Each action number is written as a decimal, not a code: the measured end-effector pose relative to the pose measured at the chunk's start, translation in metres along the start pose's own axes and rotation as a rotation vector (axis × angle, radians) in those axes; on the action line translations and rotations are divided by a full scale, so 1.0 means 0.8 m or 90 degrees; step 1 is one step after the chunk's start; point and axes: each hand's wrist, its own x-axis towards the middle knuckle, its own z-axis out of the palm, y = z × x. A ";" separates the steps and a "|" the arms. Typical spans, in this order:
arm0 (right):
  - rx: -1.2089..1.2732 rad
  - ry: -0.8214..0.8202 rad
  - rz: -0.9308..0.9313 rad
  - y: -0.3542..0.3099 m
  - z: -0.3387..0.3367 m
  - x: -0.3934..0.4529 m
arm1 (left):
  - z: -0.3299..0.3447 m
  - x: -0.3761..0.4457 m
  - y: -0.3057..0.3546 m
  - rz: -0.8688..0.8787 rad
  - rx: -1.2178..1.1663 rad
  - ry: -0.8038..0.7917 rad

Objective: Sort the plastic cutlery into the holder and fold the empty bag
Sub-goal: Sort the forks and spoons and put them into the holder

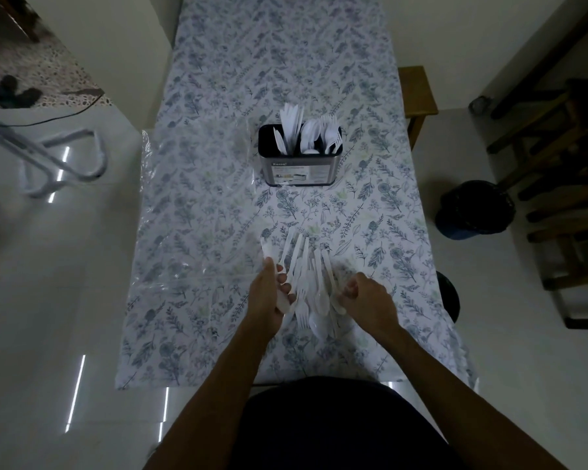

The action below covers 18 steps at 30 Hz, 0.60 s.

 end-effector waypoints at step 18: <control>0.437 -0.061 -0.148 -0.077 0.000 -0.035 | 0.004 -0.009 -0.015 0.075 0.147 -0.149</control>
